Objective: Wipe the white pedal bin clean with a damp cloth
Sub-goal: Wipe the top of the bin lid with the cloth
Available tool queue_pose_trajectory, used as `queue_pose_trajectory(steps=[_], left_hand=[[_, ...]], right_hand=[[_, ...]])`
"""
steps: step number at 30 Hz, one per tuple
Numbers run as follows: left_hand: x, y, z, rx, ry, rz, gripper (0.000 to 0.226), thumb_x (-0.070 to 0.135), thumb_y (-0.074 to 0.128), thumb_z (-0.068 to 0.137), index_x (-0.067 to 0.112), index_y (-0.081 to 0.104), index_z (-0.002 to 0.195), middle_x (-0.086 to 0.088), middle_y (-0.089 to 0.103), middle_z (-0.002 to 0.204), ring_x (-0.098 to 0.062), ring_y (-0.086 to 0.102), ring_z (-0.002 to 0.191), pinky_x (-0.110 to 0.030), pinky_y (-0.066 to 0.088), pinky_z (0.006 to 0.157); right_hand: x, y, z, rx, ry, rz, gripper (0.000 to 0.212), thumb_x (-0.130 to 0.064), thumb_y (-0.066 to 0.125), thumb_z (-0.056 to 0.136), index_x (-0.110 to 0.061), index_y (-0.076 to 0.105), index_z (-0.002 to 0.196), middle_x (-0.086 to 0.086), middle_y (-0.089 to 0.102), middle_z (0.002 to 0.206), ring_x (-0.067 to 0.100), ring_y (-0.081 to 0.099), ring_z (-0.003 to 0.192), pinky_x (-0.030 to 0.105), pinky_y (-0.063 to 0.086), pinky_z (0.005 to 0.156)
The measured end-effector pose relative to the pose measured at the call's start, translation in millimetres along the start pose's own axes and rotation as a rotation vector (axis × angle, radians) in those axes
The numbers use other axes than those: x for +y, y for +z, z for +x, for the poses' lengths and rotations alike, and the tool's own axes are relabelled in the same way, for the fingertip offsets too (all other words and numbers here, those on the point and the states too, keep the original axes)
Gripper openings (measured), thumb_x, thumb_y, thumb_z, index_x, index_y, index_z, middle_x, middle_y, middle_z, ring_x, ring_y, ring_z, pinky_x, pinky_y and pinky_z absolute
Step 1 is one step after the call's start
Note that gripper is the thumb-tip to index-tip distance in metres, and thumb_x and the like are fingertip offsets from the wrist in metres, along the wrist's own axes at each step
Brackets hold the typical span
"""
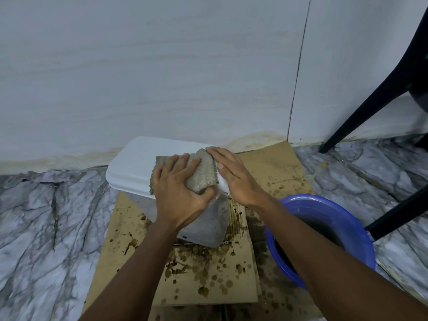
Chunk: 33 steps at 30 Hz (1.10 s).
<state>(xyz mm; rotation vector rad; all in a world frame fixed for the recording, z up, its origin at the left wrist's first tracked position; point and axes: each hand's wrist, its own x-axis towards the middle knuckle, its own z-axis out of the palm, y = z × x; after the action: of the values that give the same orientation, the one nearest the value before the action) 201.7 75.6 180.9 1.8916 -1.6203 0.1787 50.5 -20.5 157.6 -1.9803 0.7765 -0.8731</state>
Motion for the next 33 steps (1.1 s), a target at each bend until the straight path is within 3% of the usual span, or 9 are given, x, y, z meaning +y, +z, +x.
queue_pose_trajectory(steps=[2, 7, 12, 17, 22, 29, 33], left_hand=[[5, 3, -5, -0.040, 0.039, 0.094, 0.093, 0.078, 0.059, 0.067, 0.025, 0.059, 0.142, -0.006, 0.053, 0.151, -0.029, 0.043, 0.143, -0.050, 0.022, 0.119], [5, 9, -13, 0.027, 0.051, 0.054, 0.081, 0.068, 0.064, 0.068, 0.025, 0.064, 0.137, -0.006, 0.059, 0.146, -0.030, 0.048, 0.139, -0.053, 0.025, 0.118], [5, 6, -3, 0.014, 0.034, 0.039, 0.081, 0.072, 0.059, 0.068, 0.027, 0.065, 0.136, -0.004, 0.060, 0.145, -0.028, 0.049, 0.139, -0.052, 0.027, 0.117], [6, 9, -1, -0.045, 0.020, 0.065, 0.089, 0.070, 0.063, 0.063, 0.029, 0.060, 0.141, -0.002, 0.056, 0.150, -0.027, 0.045, 0.142, -0.053, 0.025, 0.118], [4, 7, 1, -0.024, 0.065, 0.054, 0.087, 0.072, 0.058, 0.063, 0.024, 0.066, 0.135, -0.006, 0.062, 0.142, -0.031, 0.052, 0.136, -0.055, 0.031, 0.114], [-13, -10, 0, -0.090, 0.131, -0.061, 0.093, 0.073, 0.064, 0.062, 0.026, 0.060, 0.142, 0.000, 0.054, 0.151, -0.021, 0.046, 0.141, -0.052, 0.031, 0.117], [-36, -22, 0, -0.164, 0.079, -0.056, 0.109, 0.093, 0.061, 0.060, 0.031, 0.052, 0.149, 0.005, 0.042, 0.160, -0.015, 0.033, 0.150, -0.048, 0.020, 0.124]], right_hand=[[1, 0, 0, 0.007, 0.008, 0.002, 0.049, -0.033, 0.029, 0.105, -0.023, 0.040, 0.152, -0.008, 0.035, 0.157, 0.012, 0.021, 0.149, 0.042, 0.016, 0.125], [-2, 1, -1, -0.005, -0.013, -0.005, 0.048, -0.033, 0.027, 0.104, -0.027, 0.039, 0.149, -0.014, 0.034, 0.152, 0.013, 0.023, 0.149, 0.040, 0.017, 0.125], [-3, -1, 2, 0.002, 0.003, -0.016, 0.046, -0.026, 0.028, 0.107, -0.023, 0.040, 0.151, -0.008, 0.036, 0.156, 0.008, 0.025, 0.146, 0.031, 0.017, 0.123], [-1, -1, 2, -0.003, -0.014, -0.019, 0.047, -0.024, 0.027, 0.106, -0.020, 0.039, 0.151, -0.015, 0.035, 0.150, 0.005, 0.026, 0.143, 0.022, 0.017, 0.121], [-3, 0, 2, -0.008, -0.031, -0.019, 0.046, -0.022, 0.028, 0.107, -0.020, 0.039, 0.151, -0.016, 0.035, 0.149, 0.000, 0.026, 0.141, 0.011, 0.014, 0.116], [-3, 1, 0, -0.006, -0.025, 0.005, 0.045, -0.023, 0.031, 0.107, -0.017, 0.042, 0.150, -0.013, 0.037, 0.148, 0.009, 0.027, 0.144, 0.026, 0.018, 0.120], [-3, 3, -1, 0.010, -0.014, 0.020, 0.046, -0.025, 0.032, 0.105, -0.018, 0.045, 0.149, -0.009, 0.039, 0.153, 0.011, 0.026, 0.146, 0.023, 0.018, 0.119]])
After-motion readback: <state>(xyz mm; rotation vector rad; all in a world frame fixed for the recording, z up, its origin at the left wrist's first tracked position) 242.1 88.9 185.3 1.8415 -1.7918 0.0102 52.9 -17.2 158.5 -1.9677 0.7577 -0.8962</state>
